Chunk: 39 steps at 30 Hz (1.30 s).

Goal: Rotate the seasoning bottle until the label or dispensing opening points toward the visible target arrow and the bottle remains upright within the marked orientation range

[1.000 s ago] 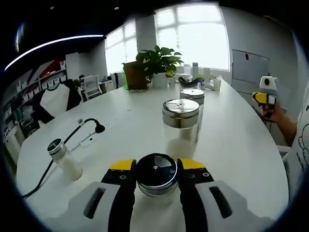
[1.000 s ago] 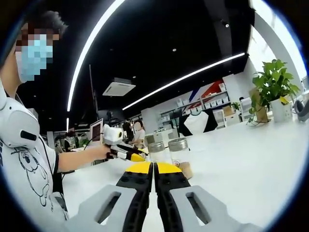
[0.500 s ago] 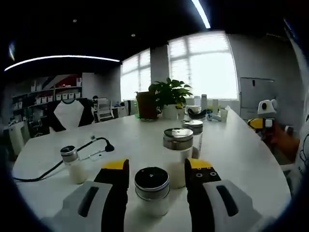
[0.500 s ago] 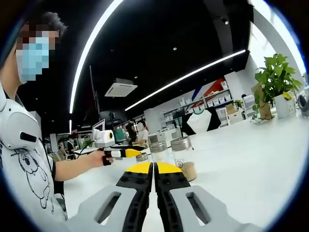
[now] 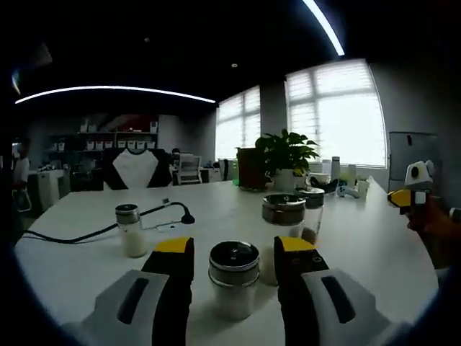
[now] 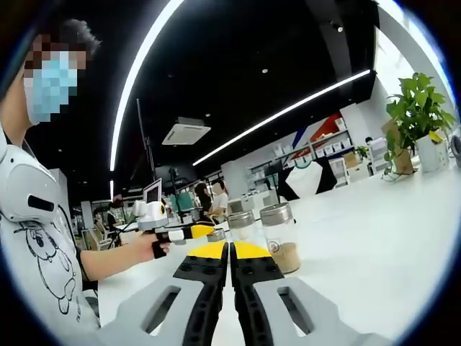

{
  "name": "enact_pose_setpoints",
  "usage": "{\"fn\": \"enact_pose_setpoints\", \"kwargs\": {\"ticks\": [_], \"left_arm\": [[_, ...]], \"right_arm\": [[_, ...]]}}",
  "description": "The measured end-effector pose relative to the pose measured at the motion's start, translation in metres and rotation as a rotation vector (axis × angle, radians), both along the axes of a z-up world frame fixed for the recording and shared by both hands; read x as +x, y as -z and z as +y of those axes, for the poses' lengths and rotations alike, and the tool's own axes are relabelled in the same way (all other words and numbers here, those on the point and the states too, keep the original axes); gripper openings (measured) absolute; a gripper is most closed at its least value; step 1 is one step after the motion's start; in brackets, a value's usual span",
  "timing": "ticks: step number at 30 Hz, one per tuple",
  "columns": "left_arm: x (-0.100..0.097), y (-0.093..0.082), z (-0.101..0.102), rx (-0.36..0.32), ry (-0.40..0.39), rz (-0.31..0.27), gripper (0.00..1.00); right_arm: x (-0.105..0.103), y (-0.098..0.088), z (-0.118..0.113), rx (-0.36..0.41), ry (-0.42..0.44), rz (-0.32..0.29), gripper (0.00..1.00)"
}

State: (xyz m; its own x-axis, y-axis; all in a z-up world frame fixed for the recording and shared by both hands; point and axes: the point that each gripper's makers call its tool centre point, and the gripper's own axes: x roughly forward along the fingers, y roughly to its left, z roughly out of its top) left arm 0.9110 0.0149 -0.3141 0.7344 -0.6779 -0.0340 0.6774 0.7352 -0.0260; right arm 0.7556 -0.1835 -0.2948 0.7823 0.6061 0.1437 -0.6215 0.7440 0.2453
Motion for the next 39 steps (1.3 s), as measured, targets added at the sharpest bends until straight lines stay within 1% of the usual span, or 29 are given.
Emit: {"fn": "enact_pose_setpoints", "kwargs": {"ticks": [2, 5, 9, 12, 15, 16, 17, 19, 20, 22, 23, 24, 25, 29, 33, 39], "left_arm": [[0.002, 0.001, 0.003, -0.017, -0.018, -0.003, 0.47], [0.000, -0.001, 0.005, -0.025, -0.028, -0.024, 0.47], [-0.001, 0.001, 0.003, 0.001, -0.047, -0.044, 0.47], [-0.005, 0.002, -0.005, 0.000, -0.031, -0.042, 0.47], [-0.007, 0.001, -0.008, 0.011, -0.024, -0.055, 0.44], [-0.008, 0.001, -0.009, 0.007, -0.017, -0.054, 0.43], [-0.008, 0.002, -0.009, 0.000, -0.004, -0.038, 0.41], [-0.008, 0.002, -0.008, 0.003, -0.002, -0.039, 0.37], [-0.008, 0.003, -0.008, 0.011, 0.004, -0.036, 0.35], [-0.009, 0.005, -0.008, 0.041, 0.007, -0.047, 0.34], [-0.009, 0.006, -0.008, 0.061, 0.010, -0.052, 0.33], [-0.010, 0.008, -0.010, 0.087, 0.029, -0.065, 0.31], [-0.009, 0.006, -0.011, 0.059, 0.026, -0.063, 0.31], [-0.008, 0.008, -0.011, 0.070, 0.031, -0.051, 0.31], [-0.010, 0.008, -0.012, 0.056, 0.051, -0.034, 0.31], [-0.014, 0.008, -0.013, 0.052, 0.106, -0.025, 0.30]], "right_arm": [[0.000, 0.001, -0.001, -0.001, 0.001, 0.004, 0.00], [0.001, 0.002, -0.001, 0.004, 0.001, 0.009, 0.00], [0.003, 0.003, 0.000, 0.004, 0.001, 0.012, 0.00], [0.004, 0.004, 0.001, 0.001, 0.000, 0.017, 0.00], [0.003, 0.005, 0.001, -0.005, 0.000, 0.019, 0.00], [0.003, 0.005, 0.001, -0.008, 0.002, 0.020, 0.00], [0.003, 0.005, 0.001, -0.009, 0.003, 0.021, 0.00], [0.002, 0.005, -0.001, -0.009, 0.006, 0.023, 0.00], [0.002, 0.006, -0.002, -0.008, 0.009, 0.023, 0.00], [0.001, 0.006, -0.003, -0.005, 0.015, 0.023, 0.00], [0.001, 0.006, -0.004, -0.003, 0.018, 0.024, 0.00], [0.001, 0.007, -0.004, -0.002, 0.020, 0.024, 0.00], [0.000, 0.007, -0.005, 0.001, 0.022, 0.025, 0.00], [0.000, 0.009, -0.006, 0.001, 0.026, 0.029, 0.00], [0.000, 0.009, -0.007, 0.001, 0.029, 0.030, 0.00], [0.001, 0.010, -0.008, 0.001, 0.030, 0.034, 0.00]]}}
